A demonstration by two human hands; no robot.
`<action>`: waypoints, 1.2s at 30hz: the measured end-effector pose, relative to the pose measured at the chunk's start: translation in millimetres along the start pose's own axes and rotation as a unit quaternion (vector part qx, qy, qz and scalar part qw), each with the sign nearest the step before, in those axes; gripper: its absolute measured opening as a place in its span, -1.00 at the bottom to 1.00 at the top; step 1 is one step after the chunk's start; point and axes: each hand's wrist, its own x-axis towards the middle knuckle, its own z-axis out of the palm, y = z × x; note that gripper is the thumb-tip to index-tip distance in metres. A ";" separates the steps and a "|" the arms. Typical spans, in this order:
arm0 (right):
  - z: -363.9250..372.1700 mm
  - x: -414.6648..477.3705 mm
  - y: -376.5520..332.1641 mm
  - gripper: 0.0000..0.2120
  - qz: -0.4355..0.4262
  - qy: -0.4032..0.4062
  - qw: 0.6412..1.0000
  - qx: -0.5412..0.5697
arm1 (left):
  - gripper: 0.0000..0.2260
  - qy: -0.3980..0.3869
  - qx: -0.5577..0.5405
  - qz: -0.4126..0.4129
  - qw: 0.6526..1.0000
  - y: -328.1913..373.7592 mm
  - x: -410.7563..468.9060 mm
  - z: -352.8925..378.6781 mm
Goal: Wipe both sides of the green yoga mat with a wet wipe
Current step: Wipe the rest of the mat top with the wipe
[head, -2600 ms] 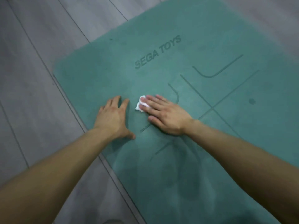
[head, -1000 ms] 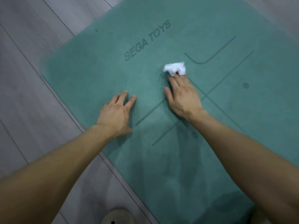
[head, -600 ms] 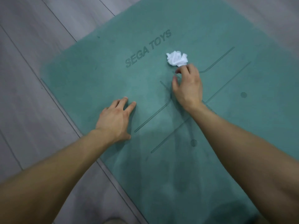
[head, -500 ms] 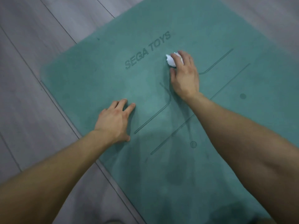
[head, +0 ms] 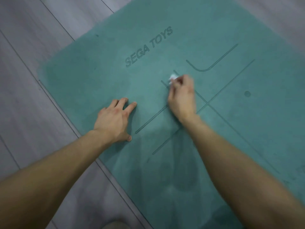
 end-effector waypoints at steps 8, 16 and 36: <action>-22.1 -31.0 11.0 -0.71 -0.213 -0.076 0.973 -0.049 | 0.18 -0.001 -0.011 -0.003 1.000 -1.0 -0.4 2.5; -13.9 -41.9 -44.8 -0.73 -0.068 -0.135 0.987 0.056 | 0.21 -0.004 -0.009 -0.009 1.000 1.0 0.7 2.2; -63.3 -63.2 21.7 -0.78 0.000 -0.095 0.995 0.026 | 0.19 -0.028 -0.017 -0.012 0.999 2.3 -2.2 1.6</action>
